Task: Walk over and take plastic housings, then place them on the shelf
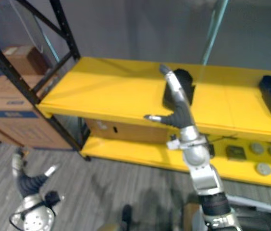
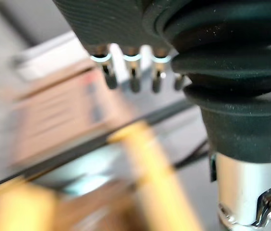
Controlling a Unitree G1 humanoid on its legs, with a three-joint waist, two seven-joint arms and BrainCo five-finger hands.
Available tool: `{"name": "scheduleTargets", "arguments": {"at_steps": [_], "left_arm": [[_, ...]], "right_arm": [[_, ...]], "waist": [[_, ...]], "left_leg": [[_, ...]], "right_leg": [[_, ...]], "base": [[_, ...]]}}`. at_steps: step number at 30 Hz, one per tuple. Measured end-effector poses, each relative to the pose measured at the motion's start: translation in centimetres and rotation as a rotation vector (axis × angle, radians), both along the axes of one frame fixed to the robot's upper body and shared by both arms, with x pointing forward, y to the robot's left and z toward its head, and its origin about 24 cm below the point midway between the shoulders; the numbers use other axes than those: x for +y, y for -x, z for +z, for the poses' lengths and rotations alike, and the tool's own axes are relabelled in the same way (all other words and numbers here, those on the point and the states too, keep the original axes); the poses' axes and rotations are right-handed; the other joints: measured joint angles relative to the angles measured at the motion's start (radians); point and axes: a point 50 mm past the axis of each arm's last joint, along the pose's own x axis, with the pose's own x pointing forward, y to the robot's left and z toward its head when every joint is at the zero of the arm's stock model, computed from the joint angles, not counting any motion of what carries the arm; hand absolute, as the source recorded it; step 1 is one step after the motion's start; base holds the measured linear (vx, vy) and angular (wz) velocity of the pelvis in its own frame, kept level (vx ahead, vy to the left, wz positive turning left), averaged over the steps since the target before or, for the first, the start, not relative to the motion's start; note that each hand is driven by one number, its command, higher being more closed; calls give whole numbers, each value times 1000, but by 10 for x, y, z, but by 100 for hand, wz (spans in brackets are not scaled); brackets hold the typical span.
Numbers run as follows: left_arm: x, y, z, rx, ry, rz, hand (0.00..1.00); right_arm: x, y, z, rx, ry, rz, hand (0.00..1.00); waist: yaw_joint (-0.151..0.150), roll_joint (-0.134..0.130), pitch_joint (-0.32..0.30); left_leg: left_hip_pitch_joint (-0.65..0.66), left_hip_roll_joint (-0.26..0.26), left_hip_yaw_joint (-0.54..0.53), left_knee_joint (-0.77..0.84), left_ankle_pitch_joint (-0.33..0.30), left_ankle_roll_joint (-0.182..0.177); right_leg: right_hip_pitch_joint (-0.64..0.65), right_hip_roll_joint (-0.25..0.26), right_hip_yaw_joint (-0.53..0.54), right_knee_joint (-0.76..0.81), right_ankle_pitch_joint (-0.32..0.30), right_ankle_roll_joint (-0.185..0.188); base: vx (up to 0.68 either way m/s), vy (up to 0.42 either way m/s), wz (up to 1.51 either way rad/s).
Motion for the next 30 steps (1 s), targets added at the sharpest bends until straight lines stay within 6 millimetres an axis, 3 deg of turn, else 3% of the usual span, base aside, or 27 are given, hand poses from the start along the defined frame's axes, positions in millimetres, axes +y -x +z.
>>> {"name": "scheduleTargets", "arguments": {"at_steps": [3,7,12,19,30], "left_arm": [[-10,18,-36,179,86,-37,0],[-16,28,-54,272,139,-56,0],[-32,24,-70,345,185,-104,0],[-31,16,-72,327,231,-52,0],[-29,13,-78,362,217,-45,0]], "right_arm": [[-5,-6,-14,90,-59,6,100],[-4,-12,-29,165,-109,-23,100],[5,-31,-40,231,-209,-127,100],[-4,-56,-16,167,-339,-289,100],[-12,-77,5,138,-463,-413,100]], "waist": [[1,-13,13],[7,-21,33],[30,-13,108],[54,-12,171],[58,5,203]], "left_leg": [[-11,1,1,0,8,-3],[-23,3,1,1,8,-2],[-36,13,-2,1,9,-4],[-54,6,-30,2,11,-6],[-64,6,-48,6,16,-5]], "right_leg": [[-17,-4,4,14,-3,-1],[-49,-11,7,60,-19,-5],[-83,-10,7,111,-45,-13],[-105,-17,-4,153,-77,-14],[-112,-13,-1,163,-96,-19]], "base": [[60,-26,-3],[75,-52,-2],[23,-53,0],[37,-35,11],[38,-36,5]]}}
